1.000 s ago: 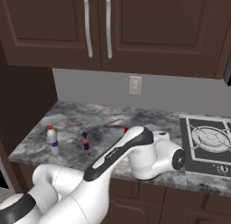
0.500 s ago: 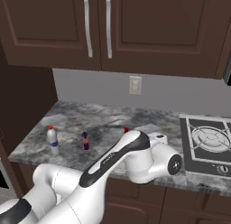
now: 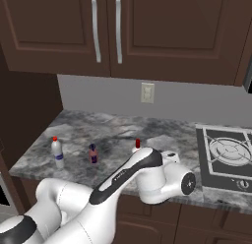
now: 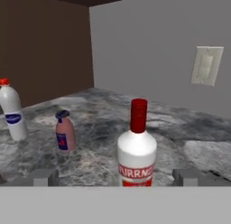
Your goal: Place the drinks on the dining counter in a tight cluster.
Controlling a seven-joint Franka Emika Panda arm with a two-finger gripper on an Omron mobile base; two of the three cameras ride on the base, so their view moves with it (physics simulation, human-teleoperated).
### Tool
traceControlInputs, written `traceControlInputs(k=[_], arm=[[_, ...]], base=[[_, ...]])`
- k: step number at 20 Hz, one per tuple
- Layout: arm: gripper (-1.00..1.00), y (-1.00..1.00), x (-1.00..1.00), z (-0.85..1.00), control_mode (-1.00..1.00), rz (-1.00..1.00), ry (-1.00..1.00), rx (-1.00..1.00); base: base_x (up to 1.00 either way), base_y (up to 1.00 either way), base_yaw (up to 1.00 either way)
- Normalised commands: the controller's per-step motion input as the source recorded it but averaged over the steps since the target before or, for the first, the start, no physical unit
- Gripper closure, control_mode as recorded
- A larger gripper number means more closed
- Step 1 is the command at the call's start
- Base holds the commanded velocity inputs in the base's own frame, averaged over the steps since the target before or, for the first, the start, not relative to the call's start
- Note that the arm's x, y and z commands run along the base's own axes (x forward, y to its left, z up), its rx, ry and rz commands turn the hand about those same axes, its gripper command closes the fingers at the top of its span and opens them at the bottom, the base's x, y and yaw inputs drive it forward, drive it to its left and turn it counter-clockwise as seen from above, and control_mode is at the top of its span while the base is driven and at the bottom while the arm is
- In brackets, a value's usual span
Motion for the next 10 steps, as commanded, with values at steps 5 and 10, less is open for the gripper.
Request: traceControlInputs(k=[5, 10], arm=[[-1.0, 0.0, 0.01, -0.4, -1.0, 0.09, 0.0, -0.02], [-1.0, 0.0, 0.06, -0.4, -1.0, 0.07, 0.0, -0.03]], base=[[0.0, 0.0, 0.0], [0.0, 0.0, 0.0]])
